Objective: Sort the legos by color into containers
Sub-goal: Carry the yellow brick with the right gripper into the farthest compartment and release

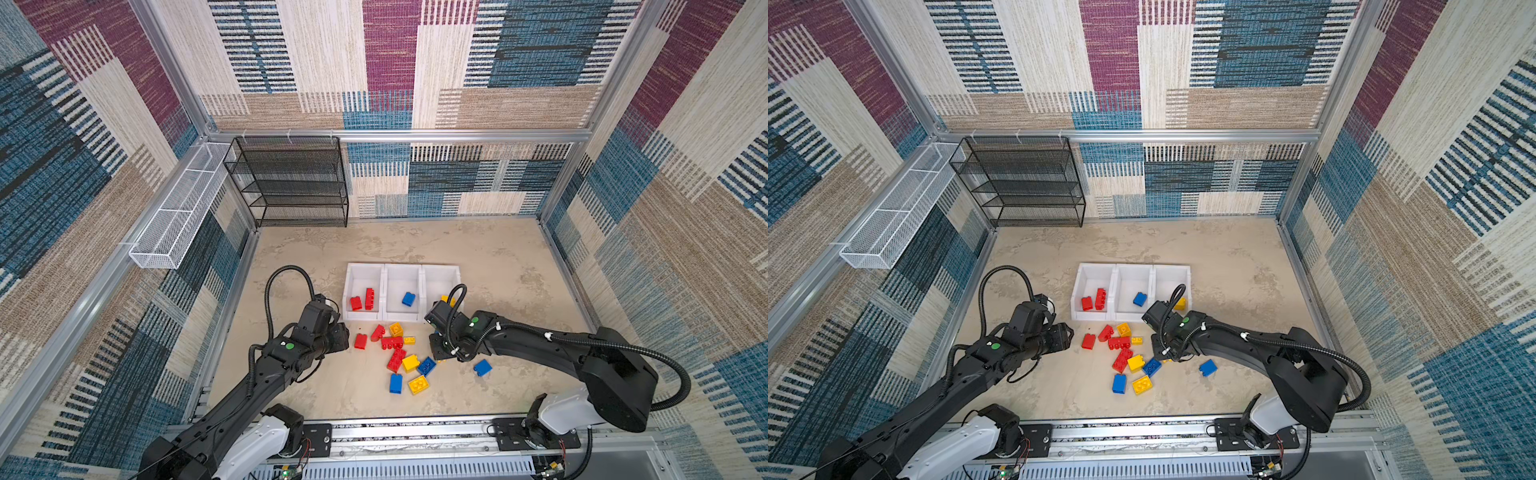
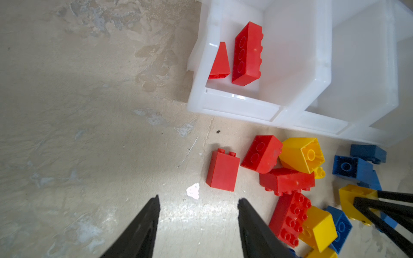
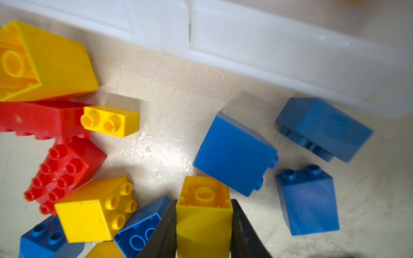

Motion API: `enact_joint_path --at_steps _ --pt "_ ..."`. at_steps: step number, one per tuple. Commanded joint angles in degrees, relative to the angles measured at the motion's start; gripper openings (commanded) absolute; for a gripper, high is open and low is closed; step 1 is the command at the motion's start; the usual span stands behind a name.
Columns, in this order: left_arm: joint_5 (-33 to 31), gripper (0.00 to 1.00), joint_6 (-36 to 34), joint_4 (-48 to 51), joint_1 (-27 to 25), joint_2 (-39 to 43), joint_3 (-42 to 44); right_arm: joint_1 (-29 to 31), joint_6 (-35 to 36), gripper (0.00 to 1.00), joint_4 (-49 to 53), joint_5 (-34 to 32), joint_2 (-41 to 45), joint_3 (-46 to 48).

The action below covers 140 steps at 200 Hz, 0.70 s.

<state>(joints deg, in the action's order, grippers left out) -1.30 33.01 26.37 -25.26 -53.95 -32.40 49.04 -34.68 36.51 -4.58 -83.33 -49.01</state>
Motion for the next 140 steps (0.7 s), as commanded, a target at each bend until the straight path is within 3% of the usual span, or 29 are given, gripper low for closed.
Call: enact_joint_path --at_steps 1,24,72,140 --pt "0.33 0.59 1.07 -0.63 0.02 0.17 0.04 0.02 0.14 0.31 1.83 -2.33 1.78 -3.27" --pt "0.59 0.59 0.93 -0.62 0.01 0.22 -0.03 -1.88 3.60 0.32 4.47 -4.93 1.98 -9.51" --pt "1.70 0.59 1.51 -0.44 -0.20 0.70 0.17 -12.65 11.29 0.32 0.45 -5.31 -2.61 -17.57" --pt "2.71 0.59 3.26 0.44 -1.07 2.97 2.23 -16.65 12.02 0.32 -6.19 -2.64 -11.49 -20.13"
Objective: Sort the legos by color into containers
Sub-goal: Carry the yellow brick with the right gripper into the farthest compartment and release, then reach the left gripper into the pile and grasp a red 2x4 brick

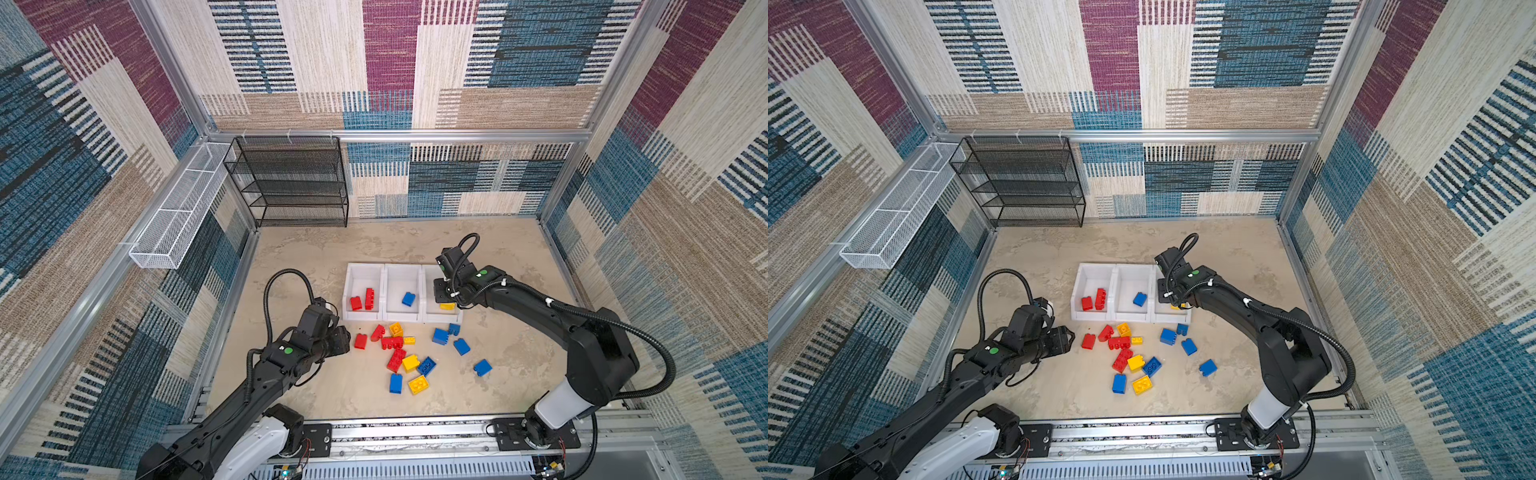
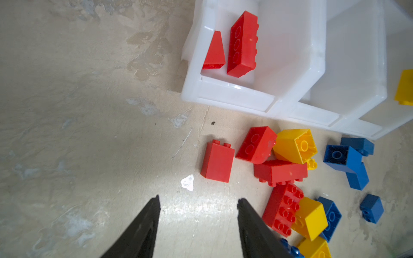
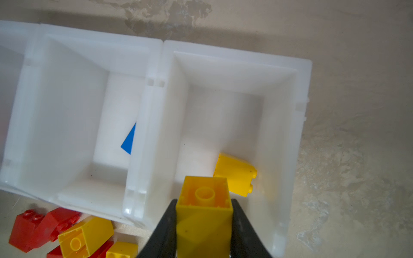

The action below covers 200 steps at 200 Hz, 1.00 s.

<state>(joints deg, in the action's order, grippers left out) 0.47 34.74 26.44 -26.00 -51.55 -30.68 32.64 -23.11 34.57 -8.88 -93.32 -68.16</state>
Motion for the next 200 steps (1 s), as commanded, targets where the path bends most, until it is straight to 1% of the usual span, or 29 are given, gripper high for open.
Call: enact_joint_path --at_steps 1,31,55,69,81,157,200 --pt "0.98 0.59 1.54 0.41 -0.35 0.57 0.47 -0.28 0.45 0.32 -4.29 1.72 -1.60 -0.99" --pt "1.29 0.59 2.12 0.45 -1.15 0.99 1.05 -0.30 -0.02 0.35 -5.68 3.85 -3.70 -1.54" --pt "1.29 0.59 2.70 0.40 -2.15 0.64 1.27 -0.30 -0.27 0.46 -6.01 4.18 -4.06 -1.62" --pt "1.11 0.59 2.83 0.37 -2.77 0.43 1.24 -0.30 -0.36 0.51 -5.75 4.04 -3.85 -1.55" --pt "0.93 0.59 2.93 0.36 -3.29 0.29 1.10 -0.30 -0.51 0.53 -5.65 3.96 -3.25 -1.47" --pt "0.26 0.59 2.53 -0.57 -7.18 -2.32 -0.24 -0.34 -2.10 0.55 -5.13 4.51 0.27 0.57" --pt "1.35 0.59 0.53 -2.69 -9.96 -7.82 -2.83 -0.30 -2.88 0.55 -4.68 4.67 2.91 2.50"
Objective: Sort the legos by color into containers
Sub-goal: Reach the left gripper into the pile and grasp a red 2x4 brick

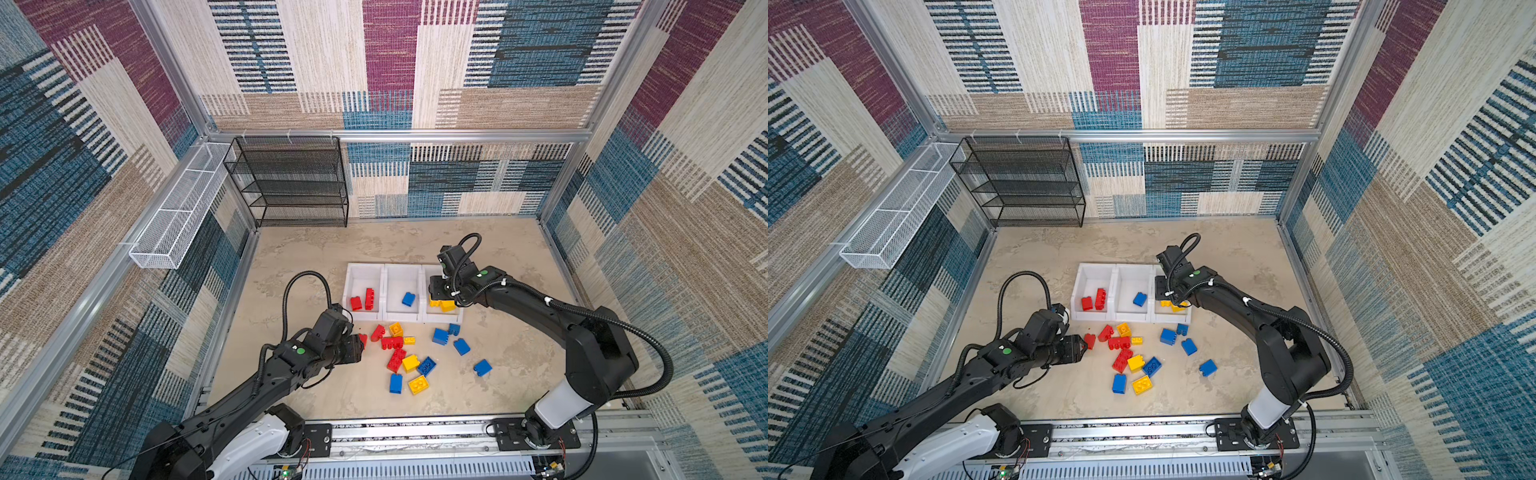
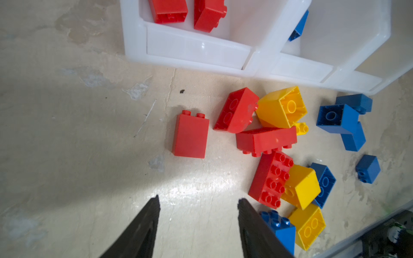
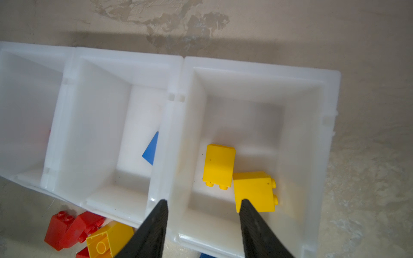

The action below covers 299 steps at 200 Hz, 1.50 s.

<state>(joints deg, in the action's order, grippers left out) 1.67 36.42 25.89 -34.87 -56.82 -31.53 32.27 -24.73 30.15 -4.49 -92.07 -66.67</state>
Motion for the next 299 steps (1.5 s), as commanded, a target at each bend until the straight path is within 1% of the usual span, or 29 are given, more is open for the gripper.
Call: enact_joint_path --at_steps 1,33,79,136,182,218,299 --pt "0.16 0.59 -1.21 -2.15 -1.17 -2.75 -2.10 0.07 -1.32 0.55 -0.27 0.27 1.74 1.06" --pt "0.44 0.60 -2.48 -2.61 -3.81 -7.02 -4.53 0.12 -1.68 0.55 -0.18 0.65 3.51 2.93" --pt "-0.18 0.60 -3.45 -3.83 -7.59 -10.64 -5.57 0.07 -1.79 0.56 -0.18 -0.01 6.19 5.39" --pt "0.43 0.59 -6.47 -4.18 -12.32 -17.94 -8.94 0.09 -2.60 0.56 -0.75 0.22 7.46 6.94" --pt "1.40 0.58 -8.24 -4.27 -14.46 -23.03 -11.57 0.07 -2.78 0.56 -1.32 0.03 9.43 8.75" --pt "1.56 0.57 -8.96 -4.62 -15.89 -26.14 -12.87 -0.02 -2.85 0.57 -1.05 0.10 9.36 8.90" --pt "2.55 0.50 -11.27 -5.24 -18.16 -32.14 -15.57 -0.09 -3.45 0.57 -0.53 -0.16 10.11 8.71"
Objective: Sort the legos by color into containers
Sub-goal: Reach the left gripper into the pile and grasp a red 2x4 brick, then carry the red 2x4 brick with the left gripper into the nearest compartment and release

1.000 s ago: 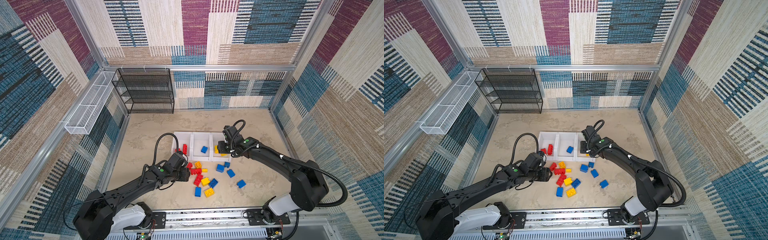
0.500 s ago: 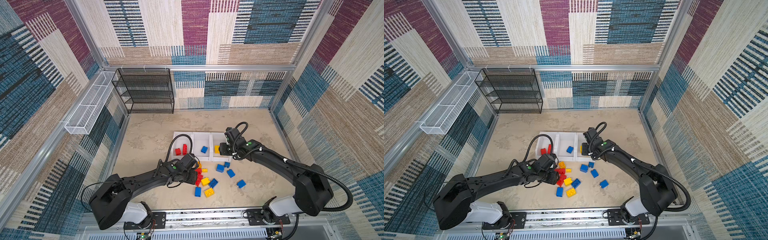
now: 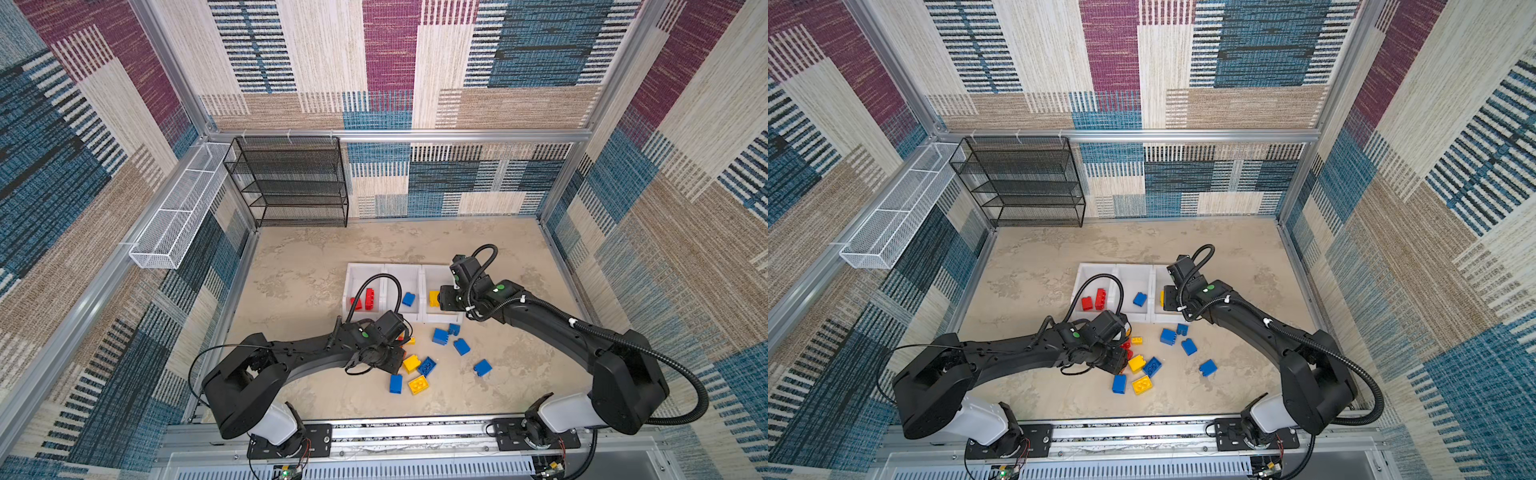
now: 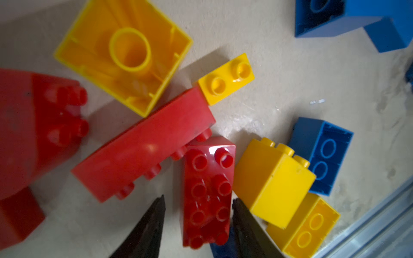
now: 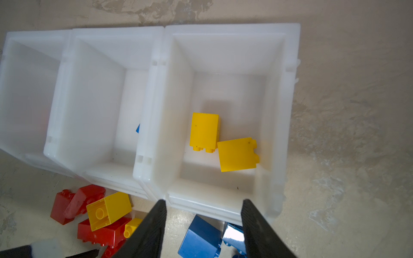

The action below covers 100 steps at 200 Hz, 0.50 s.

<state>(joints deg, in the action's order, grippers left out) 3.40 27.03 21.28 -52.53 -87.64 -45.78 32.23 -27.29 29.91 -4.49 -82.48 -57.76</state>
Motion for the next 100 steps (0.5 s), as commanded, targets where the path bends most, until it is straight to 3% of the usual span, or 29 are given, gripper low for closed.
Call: enact_joint_path --at_steps 1,34,100 --pt "0.82 0.50 -1.88 -0.62 -0.52 -1.40 -1.37 -0.05 -0.87 0.57 -0.29 -0.21 0.58 -0.19" --pt "0.39 0.46 -2.52 -0.62 -1.50 -3.48 -2.53 -0.06 -0.93 0.57 -0.12 -0.27 0.66 0.14" --pt "-1.03 0.27 -2.85 -0.59 -2.48 -4.59 -2.96 -0.06 -1.04 0.56 -0.04 -0.77 1.93 0.81"
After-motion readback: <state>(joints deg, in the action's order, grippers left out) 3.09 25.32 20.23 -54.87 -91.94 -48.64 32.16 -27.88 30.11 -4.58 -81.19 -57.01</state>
